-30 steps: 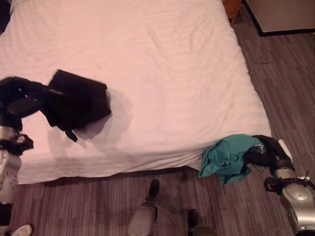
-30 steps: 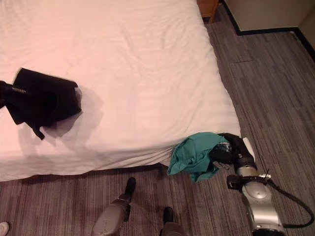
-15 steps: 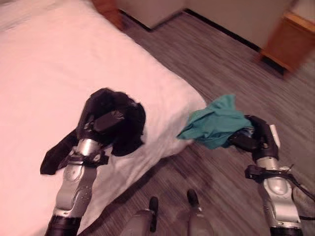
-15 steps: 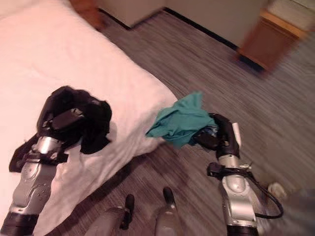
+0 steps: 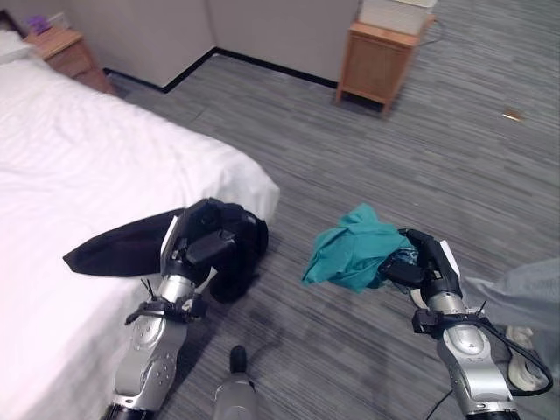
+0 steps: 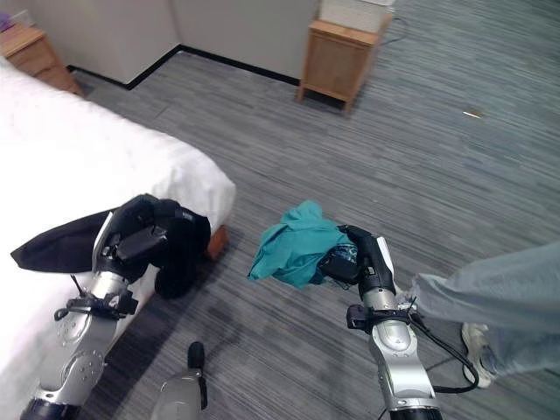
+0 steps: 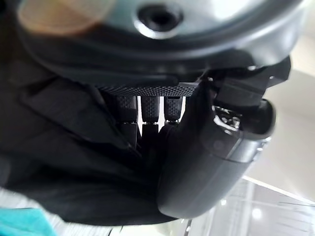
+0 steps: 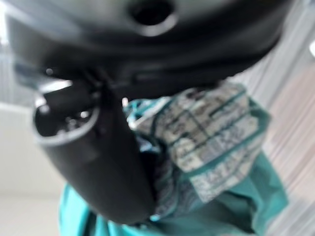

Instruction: Pick up bed clothes into laundry basket.

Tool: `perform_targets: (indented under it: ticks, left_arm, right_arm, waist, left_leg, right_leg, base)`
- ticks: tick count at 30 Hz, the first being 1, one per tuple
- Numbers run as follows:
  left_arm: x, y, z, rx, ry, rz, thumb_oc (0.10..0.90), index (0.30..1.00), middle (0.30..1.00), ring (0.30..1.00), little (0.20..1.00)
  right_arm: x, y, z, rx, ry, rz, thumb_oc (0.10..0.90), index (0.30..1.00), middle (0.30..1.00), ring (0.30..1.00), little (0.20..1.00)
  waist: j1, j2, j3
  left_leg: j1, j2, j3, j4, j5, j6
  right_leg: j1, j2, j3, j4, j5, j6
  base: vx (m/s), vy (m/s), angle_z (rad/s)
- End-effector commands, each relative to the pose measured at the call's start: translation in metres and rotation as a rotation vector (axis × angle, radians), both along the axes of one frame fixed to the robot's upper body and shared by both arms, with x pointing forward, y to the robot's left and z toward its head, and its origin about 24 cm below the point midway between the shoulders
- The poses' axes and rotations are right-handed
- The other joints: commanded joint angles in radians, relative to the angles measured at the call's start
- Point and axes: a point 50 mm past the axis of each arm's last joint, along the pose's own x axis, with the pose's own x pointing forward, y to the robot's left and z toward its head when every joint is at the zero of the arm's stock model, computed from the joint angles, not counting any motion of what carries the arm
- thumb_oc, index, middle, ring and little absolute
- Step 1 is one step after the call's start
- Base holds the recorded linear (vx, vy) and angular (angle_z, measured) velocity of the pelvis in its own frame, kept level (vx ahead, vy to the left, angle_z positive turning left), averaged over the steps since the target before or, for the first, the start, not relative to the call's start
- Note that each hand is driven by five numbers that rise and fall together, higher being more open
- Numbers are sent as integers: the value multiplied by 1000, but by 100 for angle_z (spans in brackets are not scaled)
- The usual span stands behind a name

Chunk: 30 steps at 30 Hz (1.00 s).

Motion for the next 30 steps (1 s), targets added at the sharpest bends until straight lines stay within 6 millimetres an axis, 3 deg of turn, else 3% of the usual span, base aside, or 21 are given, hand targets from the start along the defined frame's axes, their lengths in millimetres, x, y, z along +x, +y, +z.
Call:
perform_targets:
  ticks: [1, 2, 4, 5, 7, 9, 10, 12, 16, 17, 21, 26, 29, 30]
  left_arm:
    - [12, 1, 68, 14, -341, -27, 400, 300, 300, 300, 300]
    - [9, -1, 65, -5, -330, -34, 400, 300, 300, 300, 300]
    - [9, -1, 65, -5, -331, -34, 400, 300, 300, 300, 300]
    - [4, 1, 59, -6, -302, -45, 400, 300, 300, 300, 300]
    - [1, 4, 53, -8, -275, -41, 400, 300, 300, 300, 300]
    - [1, 4, 43, -26, -230, -40, 400, 300, 300, 300, 300]
    - [1, 4, 43, -16, -228, -41, 400, 300, 300, 300, 300]
    - [3, 2, 49, 42, -254, -48, 400, 300, 300, 300, 300]
    - [0, 11, 45, 42, -237, -10, 400, 300, 300, 300, 300]
    - [7, 37, 6, 227, -52, 193, 400, 300, 300, 300, 300]
    - [1, 47, 4, 243, -38, 233, 400, 300, 300, 300, 300]
    - [-4, 65, 11, 266, -56, 323, 400, 300, 300, 300, 300]
    - [-4, 73, 19, 263, -81, 373, 400, 300, 300, 300, 300]
    - [-4, 75, 20, 266, -85, 383, 400, 300, 300, 300, 300]
  right_arm:
    - [9, 4, 64, -11, -328, 55, 400, 300, 300, 300, 300]
    - [14, 7, 69, -8, -349, 80, 400, 300, 300, 300, 300]
    - [14, 7, 69, -8, -349, 80, 400, 300, 300, 300, 300]
    - [13, 4, 70, 19, -353, 78, 400, 300, 300, 300, 300]
    - [13, 6, 64, 34, -339, 78, 400, 300, 300, 300, 300]
    - [7, 2, 60, 30, -322, 60, 400, 300, 300, 300, 300]
    - [6, 2, 58, 39, -318, 59, 400, 300, 300, 300, 300]
    - [8, 4, 53, 61, -306, 54, 400, 300, 300, 300, 300]
    - [9, 12, 54, 68, -313, 85, 400, 300, 300, 300, 300]
    - [-4, 9, 13, 495, -236, -34, 400, 300, 300, 300, 300]
    - [-7, 6, 10, 463, -220, -43, 400, 300, 300, 300, 300]
    - [1, 7, 25, 411, -269, -13, 400, 300, 300, 300, 300]
    - [3, 7, 38, 378, -315, 3, 400, 300, 300, 300, 300]
    - [3, 8, 40, 370, -322, 7, 400, 300, 300, 300, 300]
  waist:
    - [2, -46, -13]
    - [30, -67, 27]
    - [28, -65, 27]
    - [15, -82, 25]
    - [18, -83, 5]
    - [-10, -64, -30]
    - [-17, -62, -42]
    - [-37, -59, -54]
    - [-40, -51, -80]
    - [-103, -31, -143]
    - [-104, -29, -148]
    - [-92, -28, -138]
    - [-90, -21, -116]
    - [-96, -12, -100]
  left_leg:
    - [-76, -94, -183, 13, -61, -51]
    - [-52, -244, -413, 118, -163, -51]
    - [-56, -245, -416, 123, -163, -50]
    - [-28, -291, -393, 212, -243, -21]
    - [3, -348, -407, 176, -271, 8]
    - [73, -333, -330, 10, -234, 41]
    - [86, -327, -334, -25, -223, 44]
    - [102, -348, -366, -51, -210, 49]
    - [144, -340, -356, -72, -221, 57]
    - [266, -256, -120, -170, -247, 40]
    - [275, -251, -130, -175, -244, 34]
    - [279, -248, -132, -142, -265, 31]
    - [270, -250, -130, -113, -288, 48]
    - [276, -250, -132, -110, -296, 63]
  right_leg:
    - [-37, 69, 108, -18, 15, -145]
    - [-69, 82, 158, -4, 39, -156]
    - [-70, 82, 155, -5, 40, -155]
    - [-88, 87, 188, -5, 60, -164]
    - [-104, 111, 223, 0, 69, -169]
    - [-106, 143, 202, -18, 78, -171]
    - [-111, 149, 200, -22, 74, -172]
    - [-129, 157, 207, -25, 77, -175]
    - [-123, 154, 212, -10, 72, -172]
    - [-123, 88, 117, 26, 79, -127]
    - [-106, 89, 105, 10, 83, -129]
    - [-96, 84, 101, 6, 83, -130]
    - [-140, 60, 98, 149, 71, -116]
    - [-189, 48, 96, 267, 106, -102]
  base:
    - [-404, -511, 44]
    - [-306, -343, 16]
    - [-174, -181, -35]
    - [-172, -165, -89]
    - [-67, -129, -65]
    - [63, -16, -59]
    - [20, 19, -49]
    - [-9, 15, 10]
    - [51, 44, -4]
    - [55, 14, -4]
    - [22, -26, -12]
    - [36, -8, -2]
    - [20, 68, 1]
    - [-10, 146, -11]
